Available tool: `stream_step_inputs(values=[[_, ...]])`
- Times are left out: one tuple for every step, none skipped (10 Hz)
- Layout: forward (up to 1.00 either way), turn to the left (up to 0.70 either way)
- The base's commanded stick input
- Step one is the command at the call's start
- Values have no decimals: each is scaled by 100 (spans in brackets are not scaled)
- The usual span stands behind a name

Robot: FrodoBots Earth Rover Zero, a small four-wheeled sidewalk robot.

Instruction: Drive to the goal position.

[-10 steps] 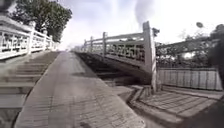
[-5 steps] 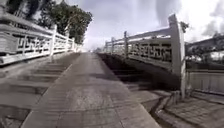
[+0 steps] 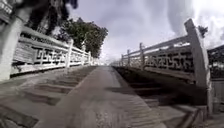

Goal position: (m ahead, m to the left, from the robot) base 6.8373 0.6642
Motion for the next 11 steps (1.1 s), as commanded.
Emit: stream_step_inputs(values=[[45, 0], [45, 0], [45, 0], [45, 0], [45, 0], [45, 0], [45, 0], [45, 0], [45, -16], [45, -26], [45, -27]])
